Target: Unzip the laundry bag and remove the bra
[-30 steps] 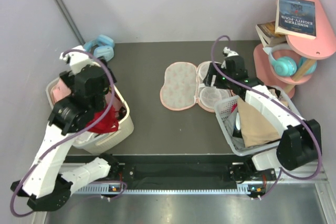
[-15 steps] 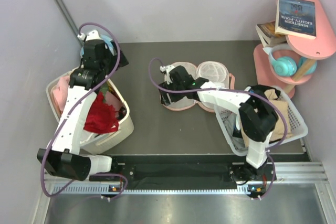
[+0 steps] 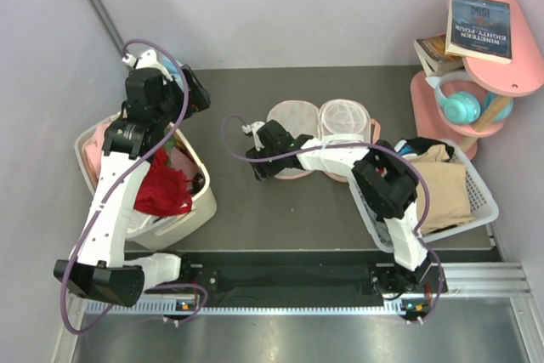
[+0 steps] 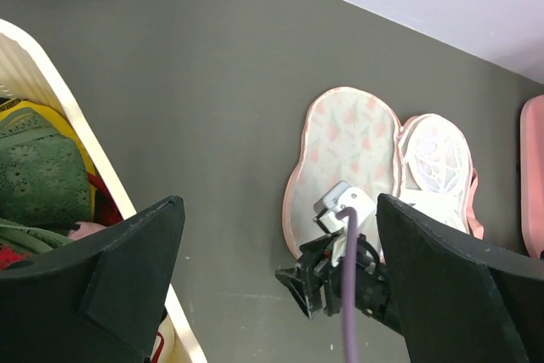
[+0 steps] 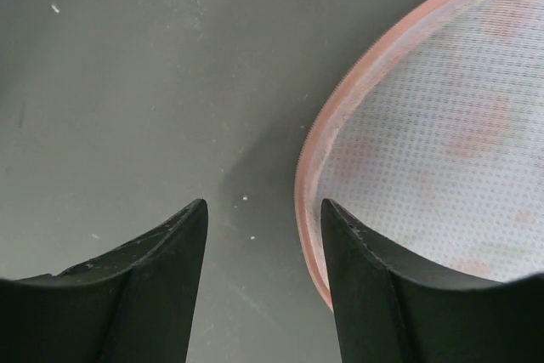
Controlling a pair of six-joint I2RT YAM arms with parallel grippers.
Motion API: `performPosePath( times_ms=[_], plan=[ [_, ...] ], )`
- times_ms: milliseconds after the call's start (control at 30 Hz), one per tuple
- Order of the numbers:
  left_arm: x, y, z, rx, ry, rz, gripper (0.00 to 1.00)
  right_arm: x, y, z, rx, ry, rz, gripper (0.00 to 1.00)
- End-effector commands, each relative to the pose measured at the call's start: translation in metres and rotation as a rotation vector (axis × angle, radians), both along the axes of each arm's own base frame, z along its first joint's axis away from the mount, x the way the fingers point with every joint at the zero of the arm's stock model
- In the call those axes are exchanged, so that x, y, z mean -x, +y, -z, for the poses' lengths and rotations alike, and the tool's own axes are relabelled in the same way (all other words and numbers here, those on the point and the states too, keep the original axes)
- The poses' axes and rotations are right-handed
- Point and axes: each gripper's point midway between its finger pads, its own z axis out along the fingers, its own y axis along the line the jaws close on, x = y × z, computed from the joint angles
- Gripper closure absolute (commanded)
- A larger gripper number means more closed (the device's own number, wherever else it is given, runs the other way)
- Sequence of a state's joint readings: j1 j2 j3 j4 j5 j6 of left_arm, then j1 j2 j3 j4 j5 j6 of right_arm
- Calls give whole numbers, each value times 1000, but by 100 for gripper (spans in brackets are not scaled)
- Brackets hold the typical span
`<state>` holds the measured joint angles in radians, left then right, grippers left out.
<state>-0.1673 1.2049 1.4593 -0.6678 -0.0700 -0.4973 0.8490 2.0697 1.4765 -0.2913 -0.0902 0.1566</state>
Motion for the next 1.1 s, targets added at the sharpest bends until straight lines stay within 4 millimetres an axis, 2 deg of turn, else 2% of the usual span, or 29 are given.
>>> performPosePath(
  times_ms=[0,167,267,367,400,467,633,800,933,1033,1067],
  plan=[
    [1,-3,-6,3,-11,24,1,-15,19,-10,-10,-92,-14,46],
    [1,-3,-5,-1,-8,29,1,-17,20,1,11,-88,-8,48],
    [0,-1,-4,-11,-7,27,1,-15,20,8,21,-72,-13,57],
    [-1,1,-6,-13,-12,22,1,-15,21,13,28,-56,-17,74],
    [-1,2,-5,-13,-9,20,1,-15,23,15,29,-48,-20,86],
    [-2,3,-4,-17,-8,19,1,-16,26,16,28,-42,-22,100],
    [-4,6,-2,-23,-4,13,1,-17,48,10,-29,-21,-78,100],
    [-6,7,-1,-26,-4,12,1,-20,78,-10,-126,-14,-145,100],
    [-8,8,1,-28,1,11,1,-15,93,-25,-196,-1,-193,100],
    [-11,8,2,-27,1,13,1,-16,97,-46,-231,-30,-201,100],
    [-11,8,2,-28,2,15,1,-17,99,-63,-253,-54,-206,100]
  ],
)
